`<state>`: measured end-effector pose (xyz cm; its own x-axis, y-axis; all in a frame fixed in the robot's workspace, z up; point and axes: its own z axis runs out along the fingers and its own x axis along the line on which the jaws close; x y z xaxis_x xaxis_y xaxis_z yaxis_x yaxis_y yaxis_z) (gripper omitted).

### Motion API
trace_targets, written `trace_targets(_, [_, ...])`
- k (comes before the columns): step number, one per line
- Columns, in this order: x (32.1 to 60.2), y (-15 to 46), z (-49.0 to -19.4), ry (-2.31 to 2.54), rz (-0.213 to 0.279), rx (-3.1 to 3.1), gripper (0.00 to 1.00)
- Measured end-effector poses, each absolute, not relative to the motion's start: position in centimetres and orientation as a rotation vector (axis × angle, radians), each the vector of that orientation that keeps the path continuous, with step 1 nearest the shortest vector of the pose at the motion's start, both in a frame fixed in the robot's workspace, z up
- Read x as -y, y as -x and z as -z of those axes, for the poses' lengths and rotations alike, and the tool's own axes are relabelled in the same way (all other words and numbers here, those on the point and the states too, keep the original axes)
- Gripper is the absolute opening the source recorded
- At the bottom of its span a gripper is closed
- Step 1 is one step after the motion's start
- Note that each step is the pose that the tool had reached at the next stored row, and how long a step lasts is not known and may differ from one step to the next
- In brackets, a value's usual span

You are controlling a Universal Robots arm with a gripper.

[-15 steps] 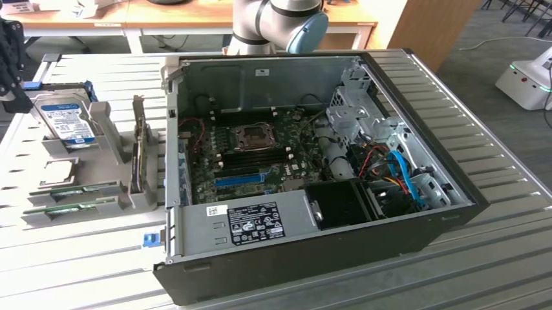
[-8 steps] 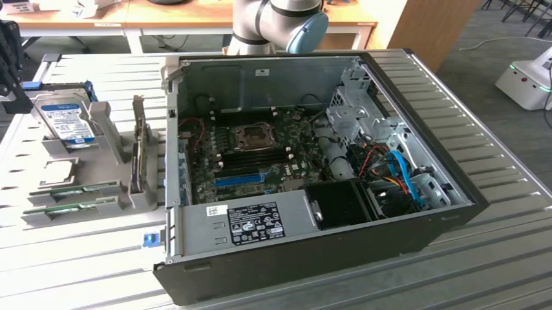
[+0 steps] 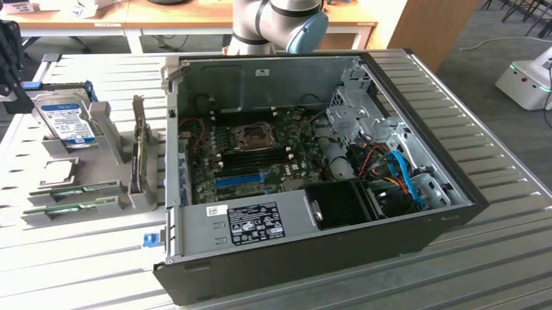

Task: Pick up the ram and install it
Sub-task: 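Pick up the ram and move it above insertion slot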

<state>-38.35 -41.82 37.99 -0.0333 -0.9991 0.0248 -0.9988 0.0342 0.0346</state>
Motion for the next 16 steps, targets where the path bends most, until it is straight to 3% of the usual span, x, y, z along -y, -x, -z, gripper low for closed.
trace_targets(16, [41.82,38.36,-37.99,-2.158,0.018,2.232,0.1])
